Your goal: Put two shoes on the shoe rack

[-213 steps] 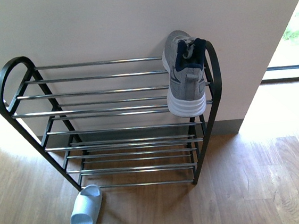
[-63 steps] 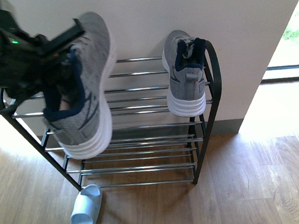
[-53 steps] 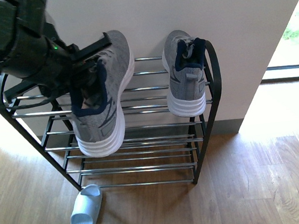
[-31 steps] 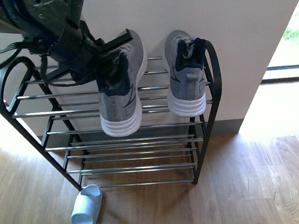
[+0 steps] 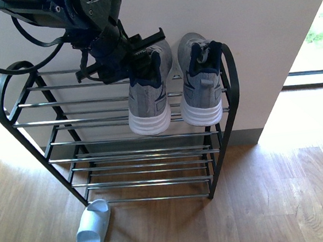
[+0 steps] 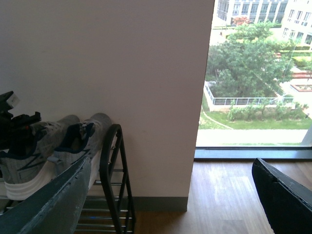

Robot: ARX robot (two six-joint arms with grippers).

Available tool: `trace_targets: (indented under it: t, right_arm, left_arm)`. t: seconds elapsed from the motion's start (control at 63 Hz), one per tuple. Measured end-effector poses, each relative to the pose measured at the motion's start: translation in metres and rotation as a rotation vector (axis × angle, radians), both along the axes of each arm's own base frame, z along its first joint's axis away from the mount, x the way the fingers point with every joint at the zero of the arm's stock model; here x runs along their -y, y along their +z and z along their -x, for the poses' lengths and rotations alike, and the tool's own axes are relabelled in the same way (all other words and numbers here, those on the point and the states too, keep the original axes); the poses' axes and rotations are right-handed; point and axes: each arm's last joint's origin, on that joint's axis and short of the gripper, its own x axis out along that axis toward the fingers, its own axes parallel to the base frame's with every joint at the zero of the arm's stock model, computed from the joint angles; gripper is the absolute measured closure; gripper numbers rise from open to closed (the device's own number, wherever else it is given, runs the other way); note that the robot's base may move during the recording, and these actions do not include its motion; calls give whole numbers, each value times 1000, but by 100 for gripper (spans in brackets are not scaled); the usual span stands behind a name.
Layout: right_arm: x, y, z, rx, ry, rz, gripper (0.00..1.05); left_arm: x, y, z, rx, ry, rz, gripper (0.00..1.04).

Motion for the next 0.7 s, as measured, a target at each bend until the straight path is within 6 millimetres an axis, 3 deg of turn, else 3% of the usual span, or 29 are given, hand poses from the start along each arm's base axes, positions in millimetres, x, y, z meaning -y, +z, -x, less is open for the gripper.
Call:
trace_targets:
  t: [0.159,0.302,0.397,0.524,0.699]
  right_arm:
    - [0,0,0,0,0,0,9]
    - [0,0,0,0,0,0,9]
    - [0,0,0,0,0,0,9]
    - [0,0,0,0,0,0,9]
    - [0,0,0,0,0,0,9]
  left_arm:
    - [-9,12,13,43,51,-30,46]
    - [-28,43,32,119,122,-38,23]
    - [-52,71,51,194,199,-61,8]
    - [-79,95,82,262,275,-122,10]
    - [-104,116,149,318,331,-202,9]
